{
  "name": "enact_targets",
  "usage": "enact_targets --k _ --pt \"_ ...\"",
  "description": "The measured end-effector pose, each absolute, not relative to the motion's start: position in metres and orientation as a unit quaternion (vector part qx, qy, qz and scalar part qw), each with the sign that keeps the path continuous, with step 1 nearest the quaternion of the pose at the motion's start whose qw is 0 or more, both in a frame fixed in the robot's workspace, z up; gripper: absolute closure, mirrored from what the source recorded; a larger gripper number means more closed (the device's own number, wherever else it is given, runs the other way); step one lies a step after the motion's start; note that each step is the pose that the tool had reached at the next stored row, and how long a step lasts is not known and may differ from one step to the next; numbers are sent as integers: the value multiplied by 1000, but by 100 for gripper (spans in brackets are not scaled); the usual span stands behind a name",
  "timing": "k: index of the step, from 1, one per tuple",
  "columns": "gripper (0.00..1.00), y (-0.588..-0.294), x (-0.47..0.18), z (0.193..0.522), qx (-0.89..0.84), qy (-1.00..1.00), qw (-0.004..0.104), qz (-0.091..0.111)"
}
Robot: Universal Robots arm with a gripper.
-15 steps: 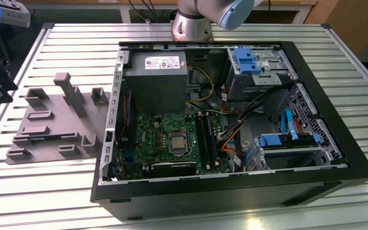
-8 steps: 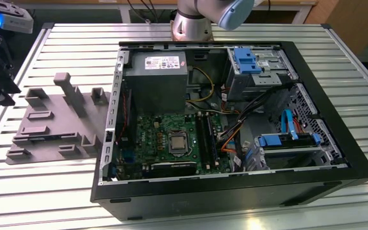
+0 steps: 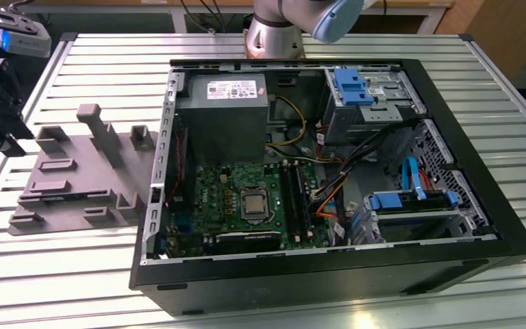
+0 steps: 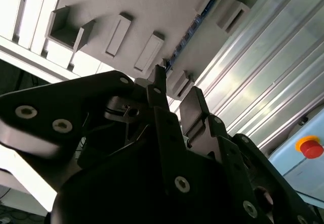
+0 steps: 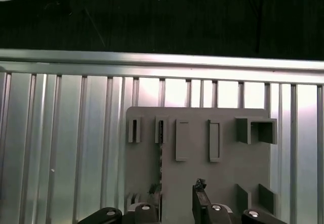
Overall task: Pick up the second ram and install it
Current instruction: 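Pick up the second ram and move it above second insertion slot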
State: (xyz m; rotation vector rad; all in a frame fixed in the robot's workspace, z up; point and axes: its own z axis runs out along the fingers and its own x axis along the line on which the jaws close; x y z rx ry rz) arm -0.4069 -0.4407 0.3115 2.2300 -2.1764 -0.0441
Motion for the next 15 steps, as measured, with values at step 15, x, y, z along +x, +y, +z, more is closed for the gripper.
enact_targets --k 15 --pt "61 -443 -407 306 716 -698 -6 -10"
